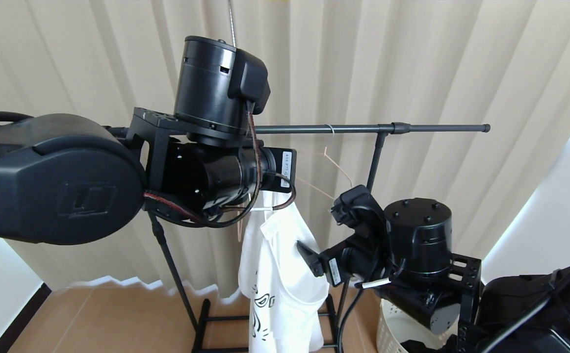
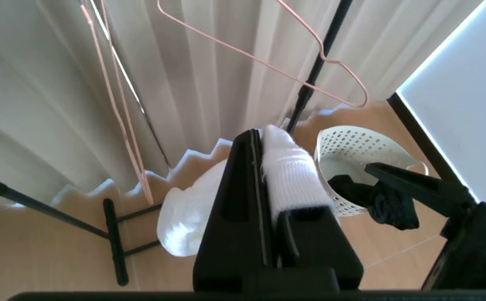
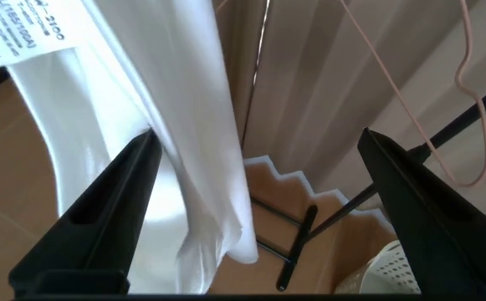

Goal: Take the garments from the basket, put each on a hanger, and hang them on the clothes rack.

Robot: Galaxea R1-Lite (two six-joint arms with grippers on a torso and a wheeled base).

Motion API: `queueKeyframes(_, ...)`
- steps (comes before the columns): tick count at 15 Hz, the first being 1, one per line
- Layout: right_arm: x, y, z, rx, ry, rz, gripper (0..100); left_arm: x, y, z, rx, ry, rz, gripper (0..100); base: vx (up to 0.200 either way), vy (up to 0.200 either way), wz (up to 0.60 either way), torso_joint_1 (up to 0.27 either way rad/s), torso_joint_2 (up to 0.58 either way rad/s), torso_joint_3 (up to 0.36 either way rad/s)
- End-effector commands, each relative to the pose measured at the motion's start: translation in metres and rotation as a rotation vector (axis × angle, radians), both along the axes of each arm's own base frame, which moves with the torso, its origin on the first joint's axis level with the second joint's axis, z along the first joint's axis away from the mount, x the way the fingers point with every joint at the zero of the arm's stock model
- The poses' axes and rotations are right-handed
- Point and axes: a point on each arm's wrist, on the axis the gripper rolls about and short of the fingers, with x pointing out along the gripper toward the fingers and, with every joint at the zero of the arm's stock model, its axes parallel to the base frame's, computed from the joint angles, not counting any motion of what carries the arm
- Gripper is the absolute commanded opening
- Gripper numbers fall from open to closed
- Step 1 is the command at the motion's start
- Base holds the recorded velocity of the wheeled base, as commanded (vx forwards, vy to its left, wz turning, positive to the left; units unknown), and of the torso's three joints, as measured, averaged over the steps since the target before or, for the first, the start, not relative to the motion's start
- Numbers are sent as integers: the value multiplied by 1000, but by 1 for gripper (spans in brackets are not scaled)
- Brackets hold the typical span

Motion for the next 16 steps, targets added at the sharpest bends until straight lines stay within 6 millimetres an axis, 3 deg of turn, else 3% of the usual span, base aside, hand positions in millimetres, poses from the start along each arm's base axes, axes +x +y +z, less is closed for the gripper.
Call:
queueKeyframes(1, 5, -1, -9, -23, 15, -9, 100, -2, 2, 3, -7, -6, 2, 0, 0, 0, 0, 0, 0, 0)
queueKeyframes(6, 8, -2, -10, -34, 11, -14, 100, -3, 4, 0, 1, 3, 0, 0, 0, 0, 0, 0, 0, 0)
queueKeyframes(7, 9, -3, -8, -28, 5, -19, 0, -3, 5, -2, 5, 7, 0, 0, 0, 0, 0, 0, 0, 0)
queueKeyframes(13, 27, -20, 3, -1, -25, -96, 0, -8, 11, 0, 5, 10, -1, 0, 0, 0, 0, 0, 0, 0)
queueKeyframes(16, 35, -39, 31, 54, -90, -153, 0, -11, 19, -22, 68, 79, 6, 0, 0, 0, 0, 0, 0, 0)
